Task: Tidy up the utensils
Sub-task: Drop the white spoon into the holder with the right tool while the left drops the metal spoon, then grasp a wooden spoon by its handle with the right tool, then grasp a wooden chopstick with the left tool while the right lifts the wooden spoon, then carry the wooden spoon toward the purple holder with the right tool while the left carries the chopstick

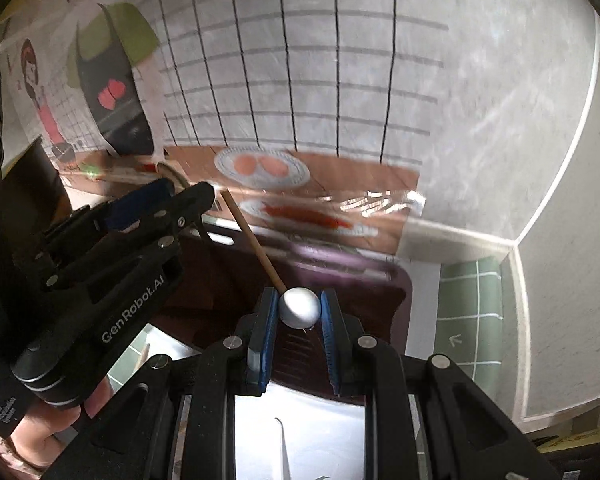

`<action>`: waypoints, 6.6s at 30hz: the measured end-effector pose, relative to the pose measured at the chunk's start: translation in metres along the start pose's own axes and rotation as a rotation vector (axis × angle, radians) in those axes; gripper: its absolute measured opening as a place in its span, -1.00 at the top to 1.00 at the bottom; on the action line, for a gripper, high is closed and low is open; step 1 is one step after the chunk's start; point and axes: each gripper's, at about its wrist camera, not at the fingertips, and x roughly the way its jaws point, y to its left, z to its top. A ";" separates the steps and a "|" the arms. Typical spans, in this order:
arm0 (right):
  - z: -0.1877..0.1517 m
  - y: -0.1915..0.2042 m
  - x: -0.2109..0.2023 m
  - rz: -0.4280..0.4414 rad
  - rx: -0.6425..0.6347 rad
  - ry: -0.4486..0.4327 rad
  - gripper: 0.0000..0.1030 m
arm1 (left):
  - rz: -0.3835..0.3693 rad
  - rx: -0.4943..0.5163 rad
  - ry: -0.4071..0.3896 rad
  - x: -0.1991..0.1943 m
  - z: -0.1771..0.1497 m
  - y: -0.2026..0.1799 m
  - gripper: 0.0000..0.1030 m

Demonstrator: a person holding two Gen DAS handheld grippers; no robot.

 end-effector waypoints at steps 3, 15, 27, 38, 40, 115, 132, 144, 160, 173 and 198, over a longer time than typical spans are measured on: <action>-0.004 -0.001 0.004 0.009 0.002 -0.003 0.61 | -0.005 -0.005 0.038 0.009 -0.006 0.001 0.33; -0.008 0.009 -0.048 -0.003 -0.030 -0.126 -0.08 | -0.027 -0.071 0.005 -0.057 0.007 0.016 -0.24; -0.094 0.034 -0.117 -0.093 -0.108 -0.239 -0.56 | -0.071 -0.012 0.112 -0.146 -0.102 0.013 -0.30; -0.198 0.079 -0.128 -0.061 -0.213 -0.254 -0.56 | 0.022 0.032 0.098 -0.219 -0.189 0.031 -0.45; -0.218 0.088 -0.125 -0.045 -0.220 -0.243 -0.56 | 0.035 0.045 0.106 -0.226 -0.200 0.035 -0.46; -0.233 0.027 -0.079 0.016 -0.070 0.031 0.54 | -0.175 0.030 0.441 -0.080 -0.147 0.006 0.87; -0.191 0.041 -0.094 0.015 -0.100 -0.047 0.54 | -0.158 -0.048 0.127 -0.184 -0.126 0.026 0.87; -0.132 0.052 -0.160 -0.070 -0.156 -0.251 0.83 | -0.175 -0.016 -0.096 -0.235 -0.062 -0.005 0.87; -0.146 -0.022 -0.075 -0.028 0.097 -0.012 0.39 | -0.140 -0.105 0.072 -0.199 -0.128 0.034 0.87; -0.120 -0.038 0.010 -0.136 0.356 0.036 0.12 | -0.155 -0.184 0.166 -0.168 -0.153 0.067 0.87; -0.123 -0.021 -0.004 -0.188 0.237 0.008 -0.13 | -0.148 -0.167 0.229 -0.148 -0.153 0.069 0.87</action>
